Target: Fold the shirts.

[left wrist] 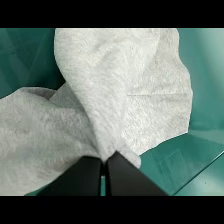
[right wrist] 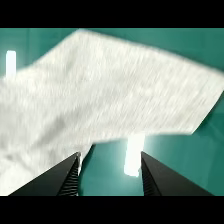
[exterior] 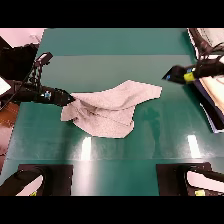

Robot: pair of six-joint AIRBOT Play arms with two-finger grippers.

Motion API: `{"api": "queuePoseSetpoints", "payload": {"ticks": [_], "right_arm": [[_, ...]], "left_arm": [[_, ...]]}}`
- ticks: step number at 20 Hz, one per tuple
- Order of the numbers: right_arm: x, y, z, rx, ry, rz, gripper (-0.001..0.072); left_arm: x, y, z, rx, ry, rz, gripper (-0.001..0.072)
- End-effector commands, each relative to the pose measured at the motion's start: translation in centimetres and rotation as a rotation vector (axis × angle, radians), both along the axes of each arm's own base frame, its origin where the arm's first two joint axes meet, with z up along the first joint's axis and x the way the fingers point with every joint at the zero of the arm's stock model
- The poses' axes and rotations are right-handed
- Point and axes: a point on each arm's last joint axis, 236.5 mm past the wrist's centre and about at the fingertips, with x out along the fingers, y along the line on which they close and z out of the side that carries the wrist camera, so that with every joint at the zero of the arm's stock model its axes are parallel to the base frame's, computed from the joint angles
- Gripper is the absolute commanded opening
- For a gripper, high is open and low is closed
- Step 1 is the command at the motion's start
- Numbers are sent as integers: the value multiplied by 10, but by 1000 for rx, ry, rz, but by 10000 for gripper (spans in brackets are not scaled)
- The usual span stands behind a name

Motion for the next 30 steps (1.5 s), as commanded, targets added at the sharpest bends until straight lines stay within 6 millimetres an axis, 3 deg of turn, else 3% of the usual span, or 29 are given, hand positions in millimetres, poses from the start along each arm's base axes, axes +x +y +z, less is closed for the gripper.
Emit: {"api": "queuePoseSetpoints", "payload": {"ticks": [1, 4, 7, 9, 13, 15, 22, 28, 29, 30], "right_arm": [[-67, 40, -42, 17, 150, 87, 425], [-114, 73, -78, 11, 247, 142, 425], [-135, 104, -96, 46, 276, 165, 425], [-129, 116, -101, 74, 239, 133, 425], [-107, 111, -106, 83, 178, 38, 424], [-104, 112, -109, 85, 186, 29, 424], [-94, 146, -132, 101, 270, 73, 424], [-102, 145, -149, 90, 335, 78, 423], [-103, 144, -151, 89, 335, 74, 416], [-101, 144, -151, 87, 323, 76, 300]], "left_arm": [[1, 1, -1, 1, -2, 3, 22], [1, 1, -1, 0, -2, 3, 22], [0, 0, -1, -1, 0, 2, 22], [-1, 0, -1, 0, 4, 0, 22], [-3, 0, -2, 1, 14, -7, 22], [-3, 0, -2, 1, 13, -7, 22], [-5, -1, -3, 2, 20, -12, 22], [-9, -1, -5, 5, 35, -22, 22], [-9, -1, -5, 5, 34, -22, 22], [-9, -1, -5, 5, 34, -22, 22]]}}
